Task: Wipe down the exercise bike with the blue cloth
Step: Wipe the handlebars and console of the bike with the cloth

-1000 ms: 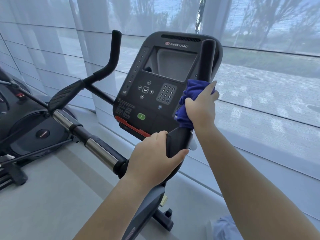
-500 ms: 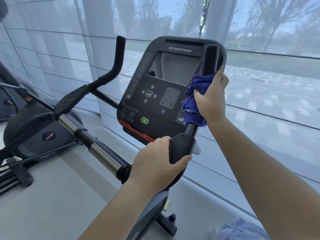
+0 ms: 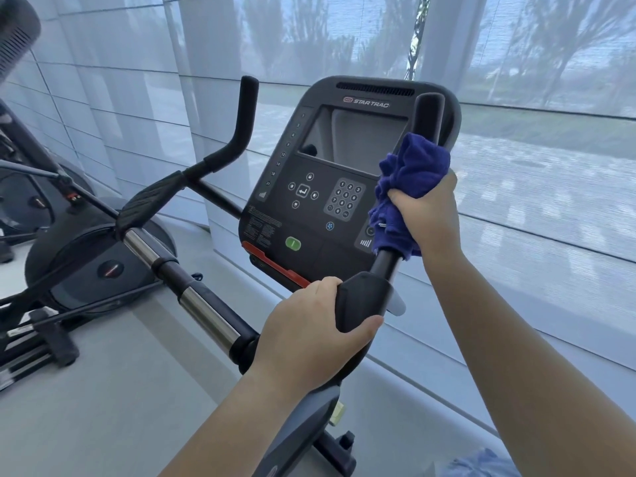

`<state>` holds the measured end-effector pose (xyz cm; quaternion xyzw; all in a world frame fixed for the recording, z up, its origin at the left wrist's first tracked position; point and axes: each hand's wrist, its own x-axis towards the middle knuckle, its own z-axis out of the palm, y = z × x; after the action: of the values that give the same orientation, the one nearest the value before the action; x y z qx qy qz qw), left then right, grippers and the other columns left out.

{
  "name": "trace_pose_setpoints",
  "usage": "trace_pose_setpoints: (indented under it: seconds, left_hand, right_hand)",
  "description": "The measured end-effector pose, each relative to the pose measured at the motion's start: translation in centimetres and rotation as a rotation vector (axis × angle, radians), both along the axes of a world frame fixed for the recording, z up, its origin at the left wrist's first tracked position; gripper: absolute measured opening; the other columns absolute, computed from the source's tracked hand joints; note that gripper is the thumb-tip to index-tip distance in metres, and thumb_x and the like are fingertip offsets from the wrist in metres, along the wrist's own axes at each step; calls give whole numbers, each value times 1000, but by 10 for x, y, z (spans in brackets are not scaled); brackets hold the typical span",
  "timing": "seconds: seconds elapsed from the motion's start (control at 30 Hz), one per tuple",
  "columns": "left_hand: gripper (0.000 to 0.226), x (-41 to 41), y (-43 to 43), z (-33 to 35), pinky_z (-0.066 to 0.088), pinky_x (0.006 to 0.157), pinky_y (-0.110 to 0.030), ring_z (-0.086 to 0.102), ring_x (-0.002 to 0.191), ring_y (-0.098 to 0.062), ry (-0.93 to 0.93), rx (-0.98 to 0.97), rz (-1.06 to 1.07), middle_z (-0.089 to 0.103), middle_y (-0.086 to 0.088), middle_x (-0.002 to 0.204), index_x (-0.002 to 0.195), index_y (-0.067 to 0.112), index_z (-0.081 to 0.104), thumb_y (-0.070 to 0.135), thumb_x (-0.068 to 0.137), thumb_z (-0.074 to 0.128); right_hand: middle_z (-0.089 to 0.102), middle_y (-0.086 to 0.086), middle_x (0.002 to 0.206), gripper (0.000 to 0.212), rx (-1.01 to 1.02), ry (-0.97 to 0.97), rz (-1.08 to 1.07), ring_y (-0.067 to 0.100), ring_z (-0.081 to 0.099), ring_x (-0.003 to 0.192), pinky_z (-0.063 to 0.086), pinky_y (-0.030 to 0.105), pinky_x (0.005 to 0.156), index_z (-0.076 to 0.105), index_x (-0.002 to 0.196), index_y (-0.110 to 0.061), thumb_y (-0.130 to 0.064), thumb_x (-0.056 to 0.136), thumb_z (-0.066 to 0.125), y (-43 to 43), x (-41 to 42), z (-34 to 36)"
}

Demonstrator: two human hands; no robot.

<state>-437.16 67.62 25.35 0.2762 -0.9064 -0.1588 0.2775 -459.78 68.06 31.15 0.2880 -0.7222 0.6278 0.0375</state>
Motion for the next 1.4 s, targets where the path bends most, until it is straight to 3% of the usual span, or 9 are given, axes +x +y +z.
trace_pose_setpoints:
  seconds: [0.13, 0.27, 0.37, 0.5, 0.7, 0.87, 1.0, 1.2, 1.4]
  left_hand:
    - [42, 0, 0, 1, 42, 61, -20, 53, 75, -4, 1, 12, -4, 54, 15, 78, 91, 34, 45, 74, 78, 43]
    - [41, 0, 0, 1, 42, 60, -18, 53, 76, -4, 8, 14, -7, 54, 15, 79, 91, 35, 46, 74, 78, 43]
    - [42, 0, 0, 1, 44, 63, -19, 54, 77, -4, 6, 22, -7, 55, 15, 81, 94, 35, 46, 75, 78, 42]
    - [43, 0, 0, 2, 42, 63, -18, 54, 79, -3, -1, 33, -10, 56, 17, 83, 96, 37, 46, 75, 78, 42]
    - [44, 0, 0, 3, 45, 69, -21, 54, 81, -4, 1, 31, -5, 56, 16, 84, 95, 35, 46, 75, 77, 41]
    - [47, -1, 0, 2, 36, 66, -14, 54, 84, -3, -17, 25, -5, 56, 21, 89, 104, 38, 46, 76, 78, 37]
    - [45, -2, 1, 3, 29, 62, -8, 53, 85, -2, -31, 33, -3, 55, 22, 90, 104, 39, 45, 76, 79, 38]
    - [44, -2, 3, 4, 28, 61, -6, 55, 85, -3, -31, 35, 10, 56, 23, 90, 105, 40, 45, 75, 79, 39]
    - [45, -1, 2, 4, 27, 60, -5, 55, 85, -2, -34, 38, 4, 56, 24, 90, 104, 42, 45, 77, 78, 36]
  right_hand:
    - [62, -2, 110, 65, -27, -6, -22, 18, 67, 91, 54, 41, 84, 35, 117, -23, -34, 62, 68, -8, -2, 4]
    - [64, -6, 112, 69, -90, 17, 10, 12, 69, 89, 56, 41, 83, 35, 122, -27, -32, 63, 70, -13, -6, 7]
    - [56, -5, 124, 76, -93, 164, -36, 11, 62, 103, 51, 34, 90, 32, 135, -22, -31, 70, 71, -14, -9, 17]
    - [48, 1, 134, 90, -88, 321, -106, 19, 55, 117, 49, 37, 92, 26, 144, -16, -43, 70, 70, -22, -17, 36]
    - [48, -1, 130, 85, -83, 436, -165, 19, 56, 113, 50, 37, 87, 32, 140, -18, -45, 67, 67, -30, -28, 64]
    - [53, 11, 115, 61, 282, 714, -191, 34, 55, 101, 41, 35, 76, 44, 124, -10, -34, 72, 65, -32, -44, 102]
    - [53, 14, 110, 50, 387, 838, -190, 37, 54, 96, 38, 36, 70, 48, 112, -9, -33, 72, 67, -28, -48, 105]
    - [53, 14, 113, 47, 597, 1121, -201, 38, 48, 104, 42, 48, 81, 52, 113, -10, -32, 74, 67, -26, -39, 113]
    - [57, 11, 112, 53, 714, 1316, -74, 36, 47, 105, 40, 48, 87, 56, 107, -9, -44, 69, 68, -18, -44, 118]
